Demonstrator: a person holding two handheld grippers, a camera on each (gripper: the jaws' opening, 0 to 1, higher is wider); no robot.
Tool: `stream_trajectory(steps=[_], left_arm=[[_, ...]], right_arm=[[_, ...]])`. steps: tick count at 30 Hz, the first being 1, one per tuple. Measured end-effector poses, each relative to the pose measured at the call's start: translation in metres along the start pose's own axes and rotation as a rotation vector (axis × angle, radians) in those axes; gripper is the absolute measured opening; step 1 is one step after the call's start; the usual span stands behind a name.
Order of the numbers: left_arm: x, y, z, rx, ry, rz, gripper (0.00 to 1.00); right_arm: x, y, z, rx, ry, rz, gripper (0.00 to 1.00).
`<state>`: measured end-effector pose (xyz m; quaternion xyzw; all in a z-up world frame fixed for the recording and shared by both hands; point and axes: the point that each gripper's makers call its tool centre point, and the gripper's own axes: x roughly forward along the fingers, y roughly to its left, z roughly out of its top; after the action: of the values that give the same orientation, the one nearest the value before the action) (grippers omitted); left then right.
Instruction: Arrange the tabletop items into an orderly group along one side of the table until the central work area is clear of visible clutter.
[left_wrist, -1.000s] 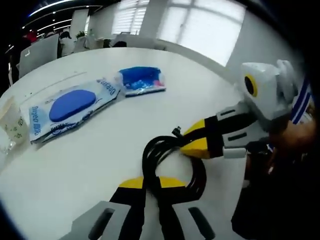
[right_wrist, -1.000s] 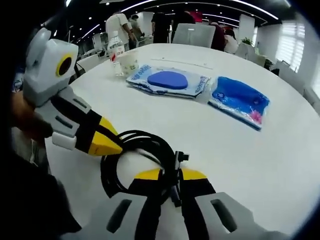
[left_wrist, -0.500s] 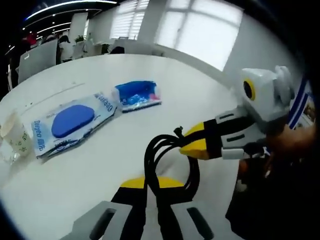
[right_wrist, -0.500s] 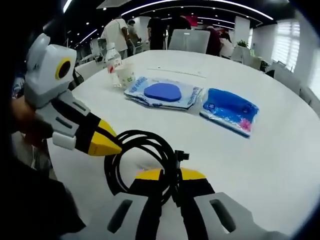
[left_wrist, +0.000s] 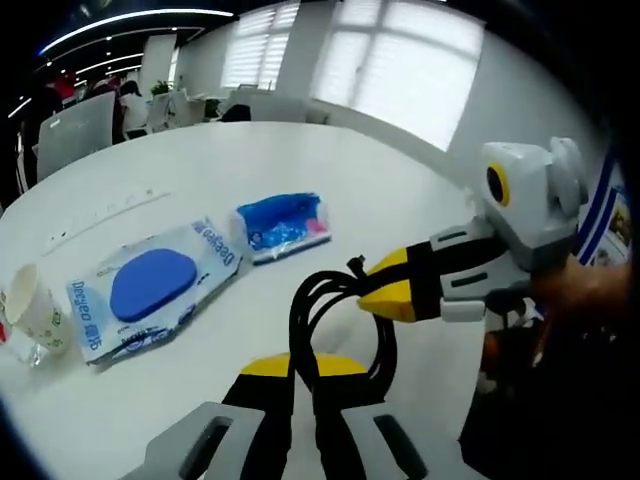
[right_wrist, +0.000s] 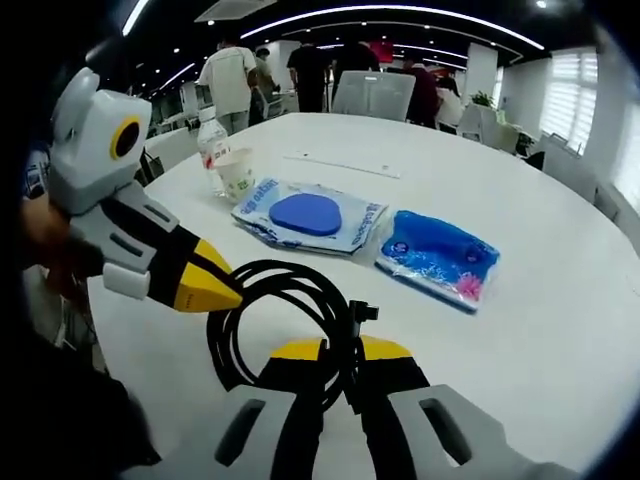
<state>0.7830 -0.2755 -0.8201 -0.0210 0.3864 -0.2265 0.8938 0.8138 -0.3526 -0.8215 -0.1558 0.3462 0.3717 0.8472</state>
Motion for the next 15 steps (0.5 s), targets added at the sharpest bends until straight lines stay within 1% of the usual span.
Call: stream_trajectory(steps=[4,7,9,10,12,15], left_arm=[[0.006,0.003,0.003,-0.007,0.013,0.000,0.02],[0.014,0.007,0.003,-0.029,0.029,-0.001,0.02],[0.019,0.011,0.002,-0.048,0.040,-0.003,0.02],[0.021,0.013,0.003,-0.051,0.040,-0.003,0.02],[0.026,0.017,0.002,-0.060,0.048,-0.003,0.02],[0.032,0.022,0.001,-0.078,0.052,-0.003,0.02]], right_arm=[[0.008,-0.005,0.001,0.000,0.015,0.007,0.07],[0.018,-0.009,-0.001,0.003,0.032,0.013,0.07],[0.019,-0.010,-0.001,0.002,0.042,0.015,0.07],[0.027,-0.013,-0.004,0.005,0.052,0.018,0.07],[0.033,-0.015,-0.005,0.013,0.064,0.022,0.07],[0.036,-0.016,-0.005,0.010,0.071,0.021,0.07]])
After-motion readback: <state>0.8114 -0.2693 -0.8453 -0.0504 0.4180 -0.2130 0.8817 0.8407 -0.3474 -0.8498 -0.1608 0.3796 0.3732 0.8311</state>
